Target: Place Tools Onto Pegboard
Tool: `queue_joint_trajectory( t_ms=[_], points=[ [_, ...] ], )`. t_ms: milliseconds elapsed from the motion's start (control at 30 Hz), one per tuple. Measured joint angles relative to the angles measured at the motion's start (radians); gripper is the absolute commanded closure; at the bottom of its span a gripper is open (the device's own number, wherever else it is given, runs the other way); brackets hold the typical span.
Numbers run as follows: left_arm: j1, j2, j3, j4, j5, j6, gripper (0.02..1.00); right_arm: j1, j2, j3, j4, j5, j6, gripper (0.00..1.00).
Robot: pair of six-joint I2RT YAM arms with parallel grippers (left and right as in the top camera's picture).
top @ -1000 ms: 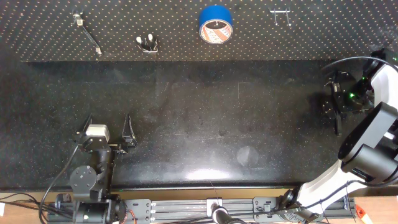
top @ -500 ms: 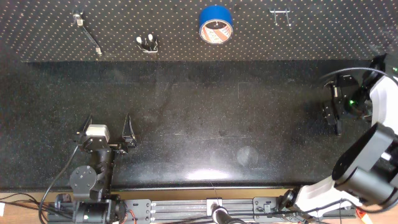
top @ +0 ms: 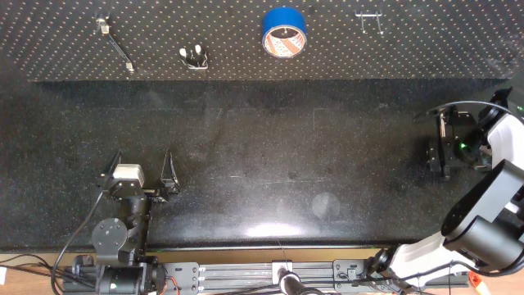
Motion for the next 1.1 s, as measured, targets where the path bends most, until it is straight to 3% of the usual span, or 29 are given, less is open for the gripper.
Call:
queue_joint_trajectory(
  t_ms=[533, 867, 1033, 1067, 1100],
  points=[
    [0.000, 0.000, 0.000, 0.000, 0.000, 0.000, 0.023, 0.000, 0.037, 0.000, 0.047, -0.015, -0.014, 0.007],
    [0.000, 0.000, 0.000, 0.000, 0.000, 0.000, 0.020, 0.032, 0.037, 0.000, 0.066, -0.023, -0.085, 0.007],
    [0.000, 0.000, 0.000, 0.000, 0.000, 0.000, 0.023, 0.034, 0.037, 0.000, 0.067, -0.026, -0.098, 0.242],
    [0.000, 0.000, 0.000, 0.000, 0.000, 0.000, 0.023, 0.034, 0.037, 0.000, 0.067, -0.026, -0.095, 0.382],
    [0.000, 0.000, 0.000, 0.000, 0.000, 0.000, 0.023, 0.034, 0.037, 0.000, 0.067, -0.026, -0.090, 0.443]
  ],
)
